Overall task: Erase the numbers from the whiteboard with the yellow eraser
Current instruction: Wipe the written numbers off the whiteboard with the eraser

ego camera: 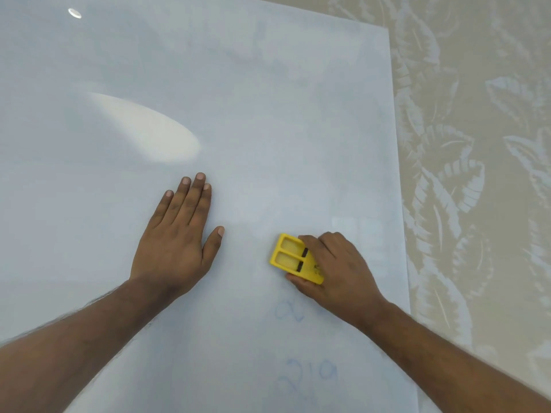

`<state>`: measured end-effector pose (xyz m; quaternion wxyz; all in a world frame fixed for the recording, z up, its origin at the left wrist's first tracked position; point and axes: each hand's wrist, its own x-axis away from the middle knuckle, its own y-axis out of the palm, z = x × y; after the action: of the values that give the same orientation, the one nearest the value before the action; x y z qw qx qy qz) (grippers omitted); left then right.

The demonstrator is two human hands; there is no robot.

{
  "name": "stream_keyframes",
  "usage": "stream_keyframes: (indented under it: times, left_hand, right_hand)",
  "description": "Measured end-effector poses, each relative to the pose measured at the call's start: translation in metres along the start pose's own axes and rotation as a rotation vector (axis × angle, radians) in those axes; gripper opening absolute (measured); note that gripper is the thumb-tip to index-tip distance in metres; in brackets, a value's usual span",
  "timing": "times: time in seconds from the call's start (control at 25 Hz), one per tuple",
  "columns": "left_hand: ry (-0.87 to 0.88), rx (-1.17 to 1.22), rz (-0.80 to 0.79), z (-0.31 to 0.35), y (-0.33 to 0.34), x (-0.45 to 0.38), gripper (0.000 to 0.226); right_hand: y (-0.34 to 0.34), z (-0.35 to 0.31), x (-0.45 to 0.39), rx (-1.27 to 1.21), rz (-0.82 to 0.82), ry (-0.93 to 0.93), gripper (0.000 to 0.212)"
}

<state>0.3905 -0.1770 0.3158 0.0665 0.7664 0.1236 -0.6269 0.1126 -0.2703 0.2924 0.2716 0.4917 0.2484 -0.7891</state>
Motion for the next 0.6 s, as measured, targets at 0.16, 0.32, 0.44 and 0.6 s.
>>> stream_keyframes:
  times: [0.16, 0.32, 0.44, 0.6]
  left_hand:
    - [-0.011, -0.002, -0.01, 0.003, 0.001, 0.009, 0.071]
    - [-0.016, 0.015, -0.004, 0.004, 0.001, 0.011, 0.071]
    - [-0.022, 0.024, -0.003, 0.006, 0.001, 0.015, 0.071]
    - [-0.028, 0.046, -0.004, 0.012, 0.0, 0.03, 0.071]
  right_hand:
    - [-0.012, 0.029, -0.016, 0.053, 0.037, 0.186, 0.057]
    - [-0.006, 0.014, -0.042, -0.019, 0.116, 0.275, 0.055]
    - [0.002, -0.008, -0.027, -0.02, 0.049, 0.162, 0.057]
    - [0.009, -0.032, 0.024, -0.001, -0.007, 0.049, 0.056]
